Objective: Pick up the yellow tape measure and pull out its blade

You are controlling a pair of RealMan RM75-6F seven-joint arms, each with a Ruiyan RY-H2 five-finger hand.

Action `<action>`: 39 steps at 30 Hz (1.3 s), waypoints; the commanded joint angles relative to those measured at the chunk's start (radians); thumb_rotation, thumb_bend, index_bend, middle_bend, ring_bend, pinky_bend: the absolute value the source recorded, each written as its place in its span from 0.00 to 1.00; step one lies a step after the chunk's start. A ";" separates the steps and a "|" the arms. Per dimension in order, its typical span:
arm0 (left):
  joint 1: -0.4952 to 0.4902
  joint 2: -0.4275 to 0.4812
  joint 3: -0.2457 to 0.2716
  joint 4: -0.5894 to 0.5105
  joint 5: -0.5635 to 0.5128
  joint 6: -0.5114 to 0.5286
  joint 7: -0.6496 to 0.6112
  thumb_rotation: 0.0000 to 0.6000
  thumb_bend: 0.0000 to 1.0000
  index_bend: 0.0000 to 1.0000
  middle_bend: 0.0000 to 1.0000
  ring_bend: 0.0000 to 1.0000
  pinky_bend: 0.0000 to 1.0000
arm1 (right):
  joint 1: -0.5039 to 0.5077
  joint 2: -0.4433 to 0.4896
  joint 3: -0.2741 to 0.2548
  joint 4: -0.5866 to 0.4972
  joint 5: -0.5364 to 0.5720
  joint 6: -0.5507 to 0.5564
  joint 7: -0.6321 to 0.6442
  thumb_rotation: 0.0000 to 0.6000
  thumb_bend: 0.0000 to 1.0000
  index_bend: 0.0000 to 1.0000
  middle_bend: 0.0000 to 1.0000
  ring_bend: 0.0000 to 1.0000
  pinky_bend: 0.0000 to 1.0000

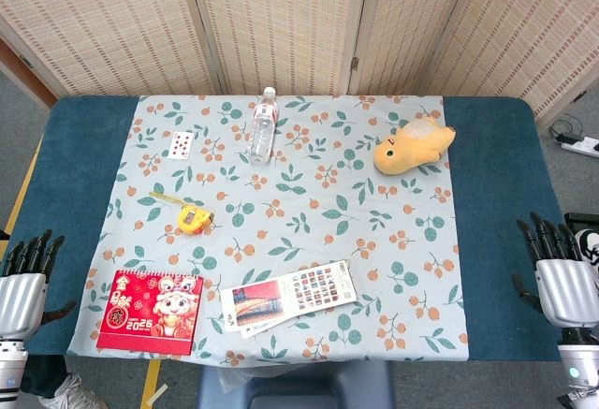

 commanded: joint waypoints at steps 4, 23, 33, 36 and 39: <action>0.000 -0.007 -0.005 0.009 0.003 0.009 0.004 1.00 0.18 0.00 0.00 0.01 0.00 | -0.002 -0.007 0.005 0.011 -0.013 0.019 0.011 1.00 0.39 0.00 0.00 0.00 0.00; -0.098 -0.011 -0.051 0.044 0.016 -0.091 -0.030 1.00 0.19 0.00 0.00 0.02 0.00 | -0.014 -0.005 0.006 0.026 -0.010 0.031 0.036 1.00 0.39 0.00 0.00 0.00 0.00; -0.279 -0.057 -0.105 0.140 -0.008 -0.313 -0.108 1.00 0.19 0.00 0.00 0.04 0.00 | -0.014 0.009 0.007 0.020 -0.014 0.031 0.039 1.00 0.39 0.00 0.00 0.01 0.00; -0.333 -0.063 -0.113 0.159 -0.002 -0.372 -0.120 1.00 0.20 0.01 0.00 0.04 0.00 | -0.016 0.013 0.008 0.016 -0.014 0.036 0.037 1.00 0.39 0.00 0.00 0.01 0.00; -0.390 -0.074 -0.117 0.194 0.007 -0.436 -0.133 1.00 0.21 0.02 0.00 0.04 0.00 | -0.018 0.016 0.009 0.012 -0.019 0.041 0.036 1.00 0.39 0.00 0.00 0.01 0.00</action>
